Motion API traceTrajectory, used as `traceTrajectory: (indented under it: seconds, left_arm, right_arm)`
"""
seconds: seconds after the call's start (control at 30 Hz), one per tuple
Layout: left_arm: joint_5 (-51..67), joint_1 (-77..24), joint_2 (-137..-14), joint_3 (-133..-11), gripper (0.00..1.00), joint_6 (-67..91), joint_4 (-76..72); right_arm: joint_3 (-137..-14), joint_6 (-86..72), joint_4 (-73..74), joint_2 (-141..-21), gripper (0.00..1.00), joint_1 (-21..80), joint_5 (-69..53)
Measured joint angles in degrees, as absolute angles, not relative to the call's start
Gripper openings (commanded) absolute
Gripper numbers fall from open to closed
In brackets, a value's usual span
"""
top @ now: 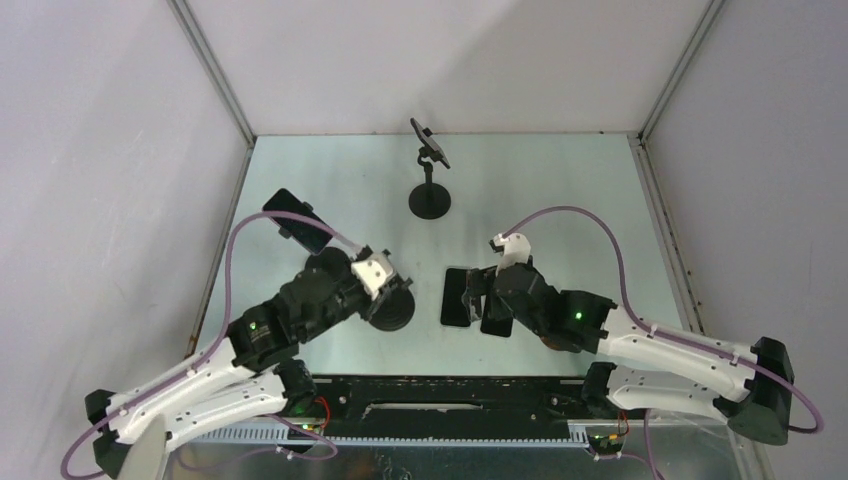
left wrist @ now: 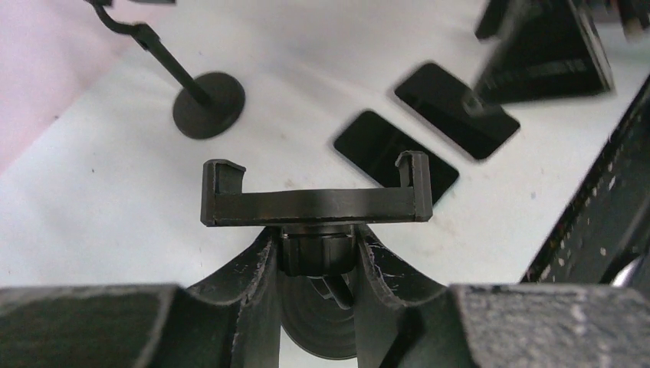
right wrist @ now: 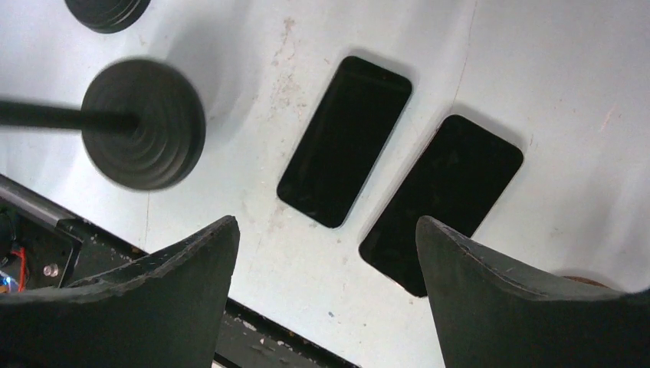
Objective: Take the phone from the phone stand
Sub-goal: Place the phone stand at the center of the board.
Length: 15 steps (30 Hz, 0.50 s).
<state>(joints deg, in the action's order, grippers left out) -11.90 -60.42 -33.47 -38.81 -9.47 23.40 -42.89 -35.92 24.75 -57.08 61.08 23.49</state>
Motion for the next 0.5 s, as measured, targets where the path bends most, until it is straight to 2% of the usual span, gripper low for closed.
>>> traceTrajectory:
  seconds: [0.23, 0.5]
  left_arm:
    - [1.0, -44.2, -47.2, -47.9, 0.0, -9.6, 13.2]
    - [13.0, -38.4, -72.9, -66.2, 0.0, -9.7, 4.0]
  right_arm:
    - [-42.9, -39.0, 29.0, -55.1, 0.88, 69.6, 28.6]
    - [-42.0, -50.0, 36.7, -52.0, 0.88, 86.6, 38.4]
